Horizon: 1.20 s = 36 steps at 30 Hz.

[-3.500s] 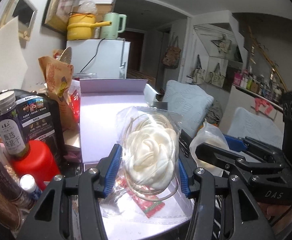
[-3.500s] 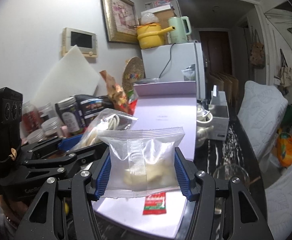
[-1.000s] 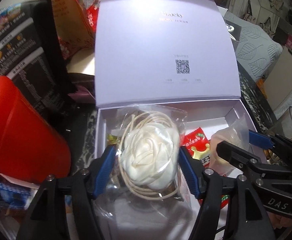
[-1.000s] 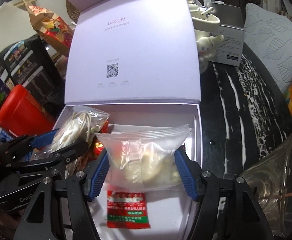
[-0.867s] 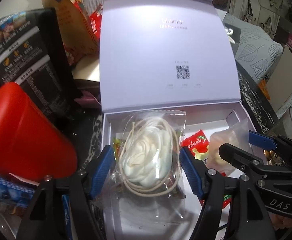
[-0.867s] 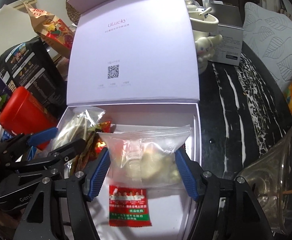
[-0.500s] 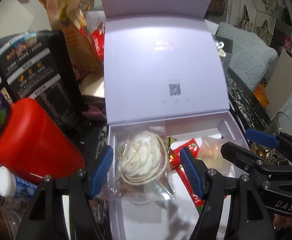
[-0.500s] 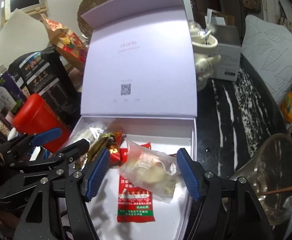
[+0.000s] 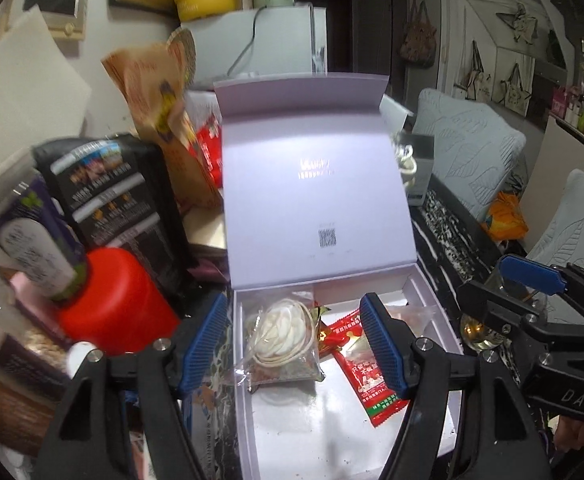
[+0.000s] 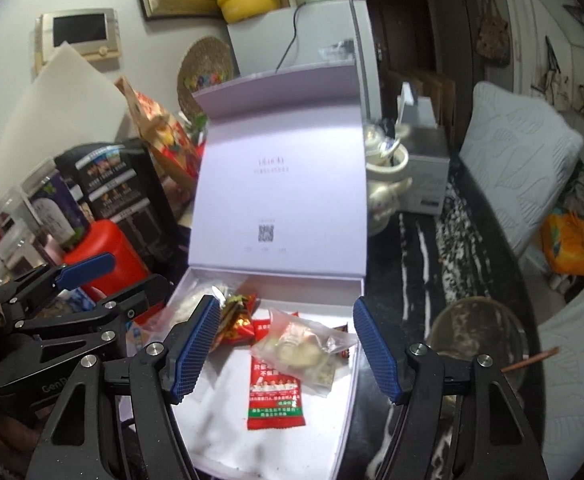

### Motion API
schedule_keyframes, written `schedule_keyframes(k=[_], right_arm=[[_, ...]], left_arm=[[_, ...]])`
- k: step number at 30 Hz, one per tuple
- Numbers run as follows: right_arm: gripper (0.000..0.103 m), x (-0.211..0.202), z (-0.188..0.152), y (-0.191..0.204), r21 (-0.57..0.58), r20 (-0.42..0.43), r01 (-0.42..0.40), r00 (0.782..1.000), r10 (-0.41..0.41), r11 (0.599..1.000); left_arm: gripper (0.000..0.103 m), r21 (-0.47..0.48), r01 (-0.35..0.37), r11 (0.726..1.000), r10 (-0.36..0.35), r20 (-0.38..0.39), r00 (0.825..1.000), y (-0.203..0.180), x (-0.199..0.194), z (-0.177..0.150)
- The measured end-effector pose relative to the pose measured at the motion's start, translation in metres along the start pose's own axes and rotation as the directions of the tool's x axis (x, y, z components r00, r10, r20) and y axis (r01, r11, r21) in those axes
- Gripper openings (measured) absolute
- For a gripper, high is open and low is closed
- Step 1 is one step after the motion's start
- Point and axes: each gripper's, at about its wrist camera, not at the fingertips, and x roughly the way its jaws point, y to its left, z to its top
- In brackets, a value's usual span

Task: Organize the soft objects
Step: 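Open both tools and withdraw them from the box toward the table items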

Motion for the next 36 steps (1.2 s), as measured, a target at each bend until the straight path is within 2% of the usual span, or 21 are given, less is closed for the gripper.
schedule_keyframes(k=[6,16,17,18,21,25,36], right_arm=[[0.072,-0.046,0.004,0.011,-0.020,0.096,0.018,0.995,-0.016,1.000],[0.077,-0.112,-0.002,0.028,-0.057,0.184,0.040,0.982,-0.029,0.998],[0.078,-0.118,-0.004,0.029,-0.059,0.194,0.042,0.981,-0.030,0.997],[0.080,-0.125,-0.007,0.031,-0.058,0.205,0.044,0.978,-0.031,0.997],[0.086,-0.146,-0.014,0.033,-0.055,0.237,0.048,0.971,-0.034,0.997],[0.090,-0.171,-0.025,0.038,-0.054,0.268,0.067,0.962,-0.051,0.996],[0.097,-0.228,-0.063,0.044,-0.029,0.324,0.163,0.935,-0.145,0.986]], left_arm=[[0.069,0.006,0.017,1.000,-0.017,0.081,0.997,-0.003,-0.042,0.005],[0.069,0.034,0.055,0.998,-0.060,0.177,0.982,-0.010,-0.102,0.002],[0.070,0.036,0.061,0.998,-0.066,0.184,0.981,-0.011,-0.110,0.001],[0.079,0.036,0.064,0.997,-0.070,0.187,0.980,-0.011,-0.114,-0.001],[0.094,0.036,0.069,0.997,-0.076,0.218,0.973,-0.011,-0.129,-0.006],[0.096,0.047,0.079,0.996,-0.088,0.240,0.967,-0.014,-0.145,-0.012],[0.097,0.102,0.169,0.980,-0.189,0.242,0.952,-0.030,-0.172,-0.043]])
